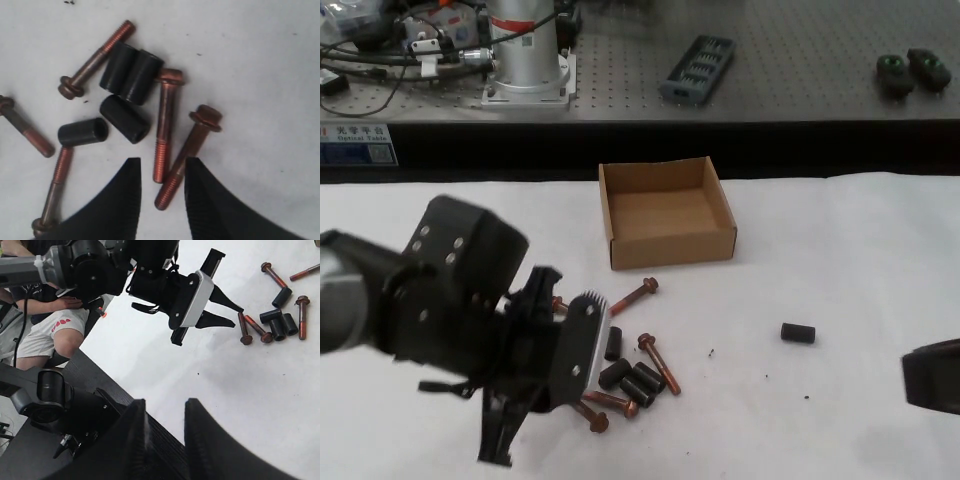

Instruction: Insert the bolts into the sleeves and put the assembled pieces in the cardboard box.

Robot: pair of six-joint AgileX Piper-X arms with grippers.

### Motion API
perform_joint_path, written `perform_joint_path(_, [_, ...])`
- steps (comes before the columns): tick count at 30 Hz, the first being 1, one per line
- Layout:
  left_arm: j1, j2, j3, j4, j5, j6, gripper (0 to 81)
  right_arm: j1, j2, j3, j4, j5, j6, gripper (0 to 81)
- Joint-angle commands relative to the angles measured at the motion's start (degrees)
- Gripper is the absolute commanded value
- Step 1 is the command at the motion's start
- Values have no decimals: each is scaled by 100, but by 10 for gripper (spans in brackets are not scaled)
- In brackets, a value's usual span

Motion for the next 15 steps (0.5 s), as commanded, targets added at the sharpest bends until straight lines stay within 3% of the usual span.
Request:
perform_joint_path(1, [-31, 111, -336, 334, -47, 75, 230, -36, -28, -70, 51, 20, -30, 221])
perform_joint_path(7, [-31, 210, -698, 1240, -80, 789, 230, -36, -24, -70, 51, 82, -45, 221])
perform_joint_path(15, [-52, 294, -777, 1761, -257, 797, 230, -36, -24, -70, 51, 134, -360, 221])
